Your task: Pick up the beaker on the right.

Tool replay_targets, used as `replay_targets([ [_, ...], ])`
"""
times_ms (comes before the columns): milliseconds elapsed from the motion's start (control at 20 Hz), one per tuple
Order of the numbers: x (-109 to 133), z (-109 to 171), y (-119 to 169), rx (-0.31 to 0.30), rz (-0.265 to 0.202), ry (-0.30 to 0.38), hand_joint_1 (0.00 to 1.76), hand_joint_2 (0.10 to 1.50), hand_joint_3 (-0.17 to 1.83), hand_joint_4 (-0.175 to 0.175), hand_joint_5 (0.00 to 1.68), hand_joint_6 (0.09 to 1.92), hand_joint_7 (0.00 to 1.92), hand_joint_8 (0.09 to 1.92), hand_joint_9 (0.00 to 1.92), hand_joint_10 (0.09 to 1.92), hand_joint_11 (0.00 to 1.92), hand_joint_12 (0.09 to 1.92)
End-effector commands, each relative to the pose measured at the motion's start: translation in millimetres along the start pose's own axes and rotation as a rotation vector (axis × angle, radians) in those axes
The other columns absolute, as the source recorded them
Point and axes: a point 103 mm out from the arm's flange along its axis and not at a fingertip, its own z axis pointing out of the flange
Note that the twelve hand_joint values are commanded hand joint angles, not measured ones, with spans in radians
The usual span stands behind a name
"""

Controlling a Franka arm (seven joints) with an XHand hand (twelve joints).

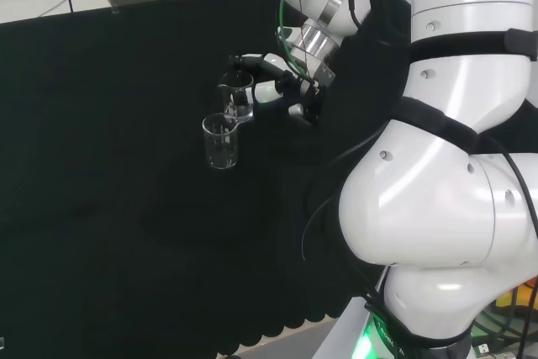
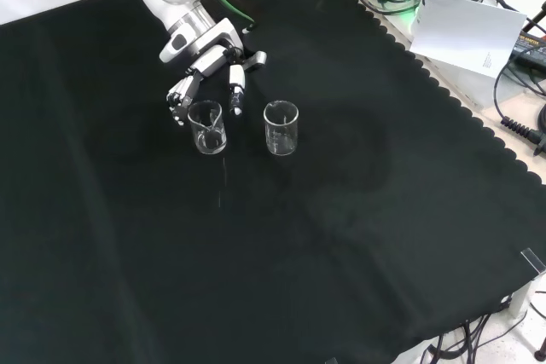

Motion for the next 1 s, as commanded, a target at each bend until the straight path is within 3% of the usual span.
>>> replay_targets([
  [50, 2, -7, 1, -0.045, -0.027, -0.004, 0.94, 0.87, -0.17, -0.031, 0.44, 0.09, 0.22, 0.69, 0.36, 0.64, 0.00, 1.36],
  [150, 2, -11, 2, -0.045, -0.037, -0.008, 0.95, 0.87, -0.17, -0.031, 0.43, 0.09, 0.22, 0.69, 0.36, 0.63, 0.00, 1.36],
  [550, -10, -2, 5, 0.066, -0.015, 0.006, 0.94, 0.87, -0.17, -0.028, 0.40, 0.09, 0.19, 0.68, 0.34, 0.62, 0.00, 1.35],
  [1000, -21, 0, -1, 0.034, -0.013, 0.040, 0.93, 0.87, -0.17, -0.028, 0.39, 0.09, 0.19, 0.67, 0.33, 0.62, 0.00, 1.34],
])
